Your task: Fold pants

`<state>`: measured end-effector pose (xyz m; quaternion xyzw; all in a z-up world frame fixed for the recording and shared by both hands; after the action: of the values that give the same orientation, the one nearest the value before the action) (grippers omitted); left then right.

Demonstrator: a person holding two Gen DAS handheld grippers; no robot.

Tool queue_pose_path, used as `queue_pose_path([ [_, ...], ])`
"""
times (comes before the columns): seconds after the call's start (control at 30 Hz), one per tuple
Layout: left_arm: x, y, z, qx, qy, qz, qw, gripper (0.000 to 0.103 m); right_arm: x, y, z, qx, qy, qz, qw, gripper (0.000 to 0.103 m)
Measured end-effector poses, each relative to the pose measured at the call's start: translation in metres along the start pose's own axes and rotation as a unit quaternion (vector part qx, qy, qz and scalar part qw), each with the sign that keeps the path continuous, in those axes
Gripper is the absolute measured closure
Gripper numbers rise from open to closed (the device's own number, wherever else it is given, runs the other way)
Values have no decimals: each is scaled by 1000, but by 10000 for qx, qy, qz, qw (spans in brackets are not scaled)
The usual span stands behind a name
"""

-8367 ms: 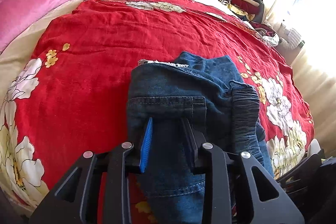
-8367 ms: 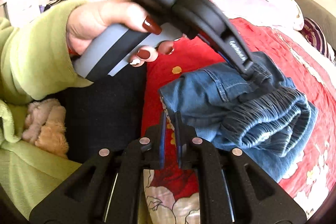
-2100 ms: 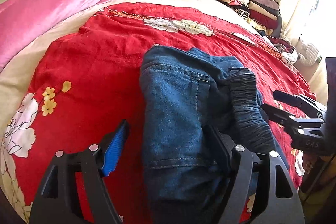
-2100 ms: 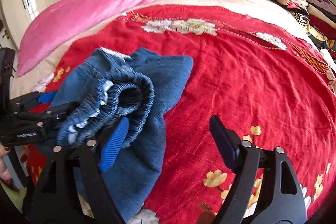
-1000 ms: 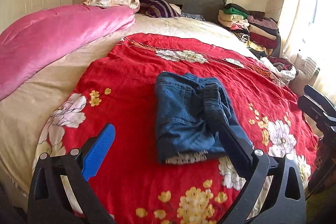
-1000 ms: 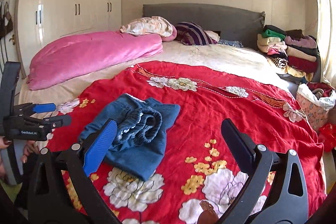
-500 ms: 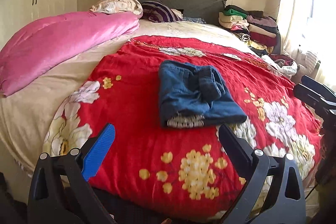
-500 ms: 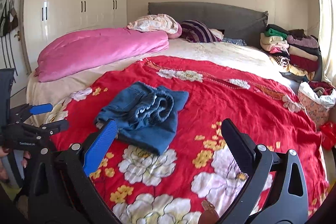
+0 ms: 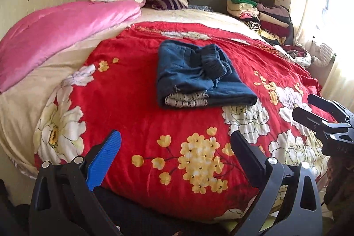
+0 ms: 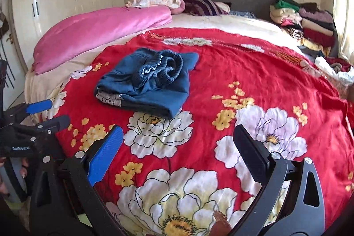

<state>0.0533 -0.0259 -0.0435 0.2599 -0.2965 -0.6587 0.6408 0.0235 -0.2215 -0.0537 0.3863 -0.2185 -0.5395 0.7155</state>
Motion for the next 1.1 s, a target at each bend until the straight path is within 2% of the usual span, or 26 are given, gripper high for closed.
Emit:
queue_pose_path([
  [0.3,-7,-4,-9,-186,79,128,9997,4,-4,0,-2,-3,31,42,10000,9],
  [1.1,-12,-2,-7,-185,143,180,9996,4,-3,0,0,9,15,72,10000,9],
])
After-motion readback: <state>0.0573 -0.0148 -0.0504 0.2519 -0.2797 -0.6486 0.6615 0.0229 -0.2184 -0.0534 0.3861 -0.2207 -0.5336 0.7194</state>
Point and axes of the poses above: each gripper's, at about its wrist camera, not at the fingertips, and z roughly against the way its jaws point, x to its right, y to its top, the point moved 7 cm from there along -z, roughly the way its jaws point, and after that the axes turned 5 degrees about y, right-handed, at the moved point
